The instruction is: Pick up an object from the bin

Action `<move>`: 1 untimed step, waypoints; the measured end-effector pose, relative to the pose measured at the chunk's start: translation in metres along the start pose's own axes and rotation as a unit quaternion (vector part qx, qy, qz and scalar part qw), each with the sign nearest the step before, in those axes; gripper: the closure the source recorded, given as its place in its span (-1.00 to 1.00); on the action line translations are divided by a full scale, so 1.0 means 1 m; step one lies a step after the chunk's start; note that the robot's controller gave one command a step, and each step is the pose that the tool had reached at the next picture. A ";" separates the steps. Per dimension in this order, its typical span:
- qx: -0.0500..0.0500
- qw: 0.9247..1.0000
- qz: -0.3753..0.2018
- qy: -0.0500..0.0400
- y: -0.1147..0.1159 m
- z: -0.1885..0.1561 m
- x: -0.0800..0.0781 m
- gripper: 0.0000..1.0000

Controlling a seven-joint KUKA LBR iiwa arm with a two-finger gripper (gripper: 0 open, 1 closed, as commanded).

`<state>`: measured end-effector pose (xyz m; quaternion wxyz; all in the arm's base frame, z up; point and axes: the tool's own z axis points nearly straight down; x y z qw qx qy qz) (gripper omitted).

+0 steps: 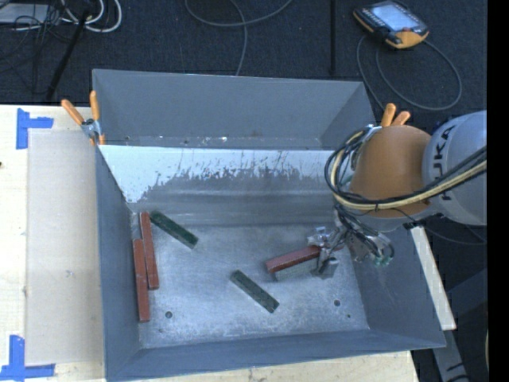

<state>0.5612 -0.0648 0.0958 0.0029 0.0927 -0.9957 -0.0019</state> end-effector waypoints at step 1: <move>0.002 1.000 0.018 -0.004 0.000 -0.170 0.058 1.00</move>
Offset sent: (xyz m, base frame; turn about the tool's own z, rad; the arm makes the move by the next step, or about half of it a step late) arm 0.0000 0.0000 0.0000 0.0000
